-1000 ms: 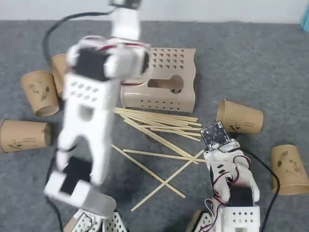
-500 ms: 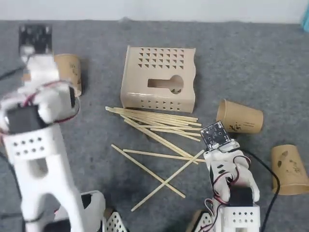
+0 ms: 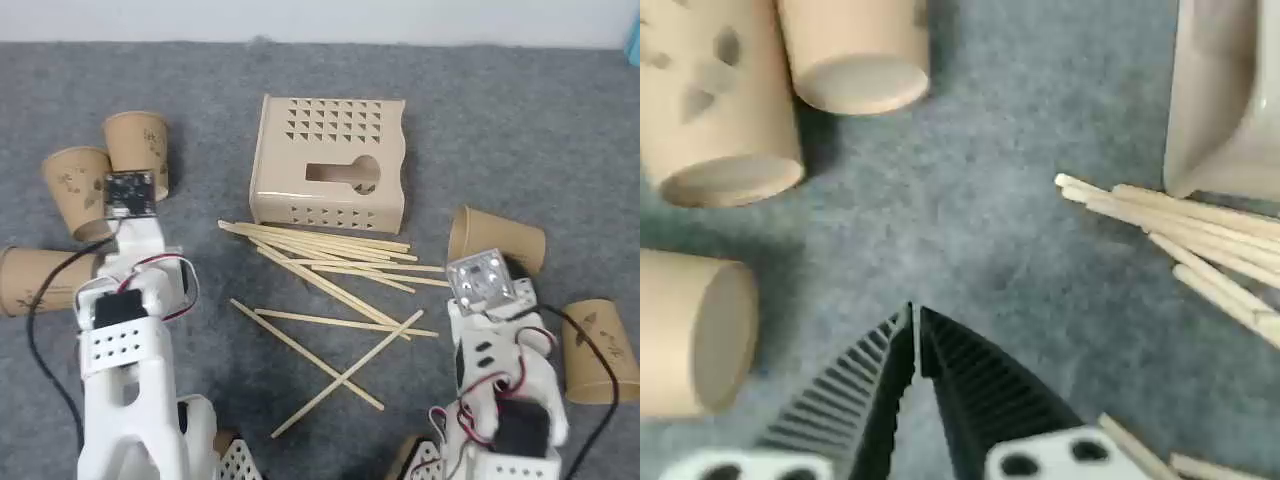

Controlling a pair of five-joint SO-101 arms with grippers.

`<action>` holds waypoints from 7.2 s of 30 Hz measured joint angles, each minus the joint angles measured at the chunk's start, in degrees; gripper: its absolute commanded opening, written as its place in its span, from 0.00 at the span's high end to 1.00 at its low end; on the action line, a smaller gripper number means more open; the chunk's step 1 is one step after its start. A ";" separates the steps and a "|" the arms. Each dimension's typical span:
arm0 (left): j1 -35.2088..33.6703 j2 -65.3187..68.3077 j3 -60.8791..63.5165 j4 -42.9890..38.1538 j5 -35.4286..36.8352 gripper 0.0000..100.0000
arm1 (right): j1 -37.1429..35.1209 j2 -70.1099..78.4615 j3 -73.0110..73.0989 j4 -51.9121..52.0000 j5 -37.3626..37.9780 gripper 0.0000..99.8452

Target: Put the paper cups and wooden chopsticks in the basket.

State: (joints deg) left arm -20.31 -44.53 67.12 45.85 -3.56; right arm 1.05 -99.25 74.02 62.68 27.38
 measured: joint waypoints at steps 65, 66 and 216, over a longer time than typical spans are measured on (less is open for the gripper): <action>-5.10 27.69 -13.36 -2.46 0.18 0.99 | -18.73 111.74 -67.34 -15.12 -32.62 0.78; -5.10 27.69 -13.36 -2.46 0.18 0.99 | -19.25 111.74 -67.52 -14.68 -32.62 0.78; -4.75 27.87 -13.36 -2.46 0.18 0.99 | -15.65 138.37 -145.49 37.80 -6.68 0.99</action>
State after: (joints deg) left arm -25.05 -16.66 53.76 43.38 -3.38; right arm -14.59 39.12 -71.47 100.48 20.70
